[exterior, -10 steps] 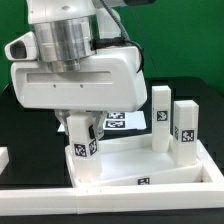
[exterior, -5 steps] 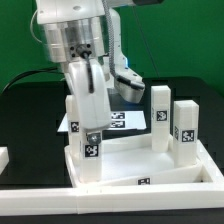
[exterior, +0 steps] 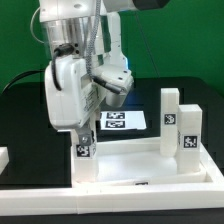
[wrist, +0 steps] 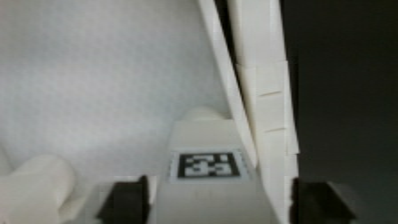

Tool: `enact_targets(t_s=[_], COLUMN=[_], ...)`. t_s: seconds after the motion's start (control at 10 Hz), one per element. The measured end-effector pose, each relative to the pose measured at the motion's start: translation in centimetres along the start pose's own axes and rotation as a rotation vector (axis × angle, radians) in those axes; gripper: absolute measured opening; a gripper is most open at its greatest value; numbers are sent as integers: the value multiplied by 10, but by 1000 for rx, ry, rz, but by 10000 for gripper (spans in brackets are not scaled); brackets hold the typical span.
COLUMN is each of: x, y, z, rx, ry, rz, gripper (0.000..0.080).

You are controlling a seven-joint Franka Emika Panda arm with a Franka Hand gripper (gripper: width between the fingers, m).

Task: Assemble desk

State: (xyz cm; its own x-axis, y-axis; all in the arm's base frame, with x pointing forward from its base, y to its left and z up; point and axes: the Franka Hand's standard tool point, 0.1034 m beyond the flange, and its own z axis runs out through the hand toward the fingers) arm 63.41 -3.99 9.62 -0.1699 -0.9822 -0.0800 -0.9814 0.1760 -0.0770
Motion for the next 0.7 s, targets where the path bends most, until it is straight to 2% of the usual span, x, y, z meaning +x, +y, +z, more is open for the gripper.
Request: enact_targets(t_s=[0.1, 0.2, 0.3, 0.4, 0.7], x=[0, 0, 1, 2, 3], y=[0, -2, -1, 2, 3], z=[0, -1, 0, 2, 3], rx=[0, 1, -5, -16, -16], ry=[0, 5, 3, -1, -1], rz=[-11, -208, -415, -578, -783], gripper=[549, 549, 631, 644, 649])
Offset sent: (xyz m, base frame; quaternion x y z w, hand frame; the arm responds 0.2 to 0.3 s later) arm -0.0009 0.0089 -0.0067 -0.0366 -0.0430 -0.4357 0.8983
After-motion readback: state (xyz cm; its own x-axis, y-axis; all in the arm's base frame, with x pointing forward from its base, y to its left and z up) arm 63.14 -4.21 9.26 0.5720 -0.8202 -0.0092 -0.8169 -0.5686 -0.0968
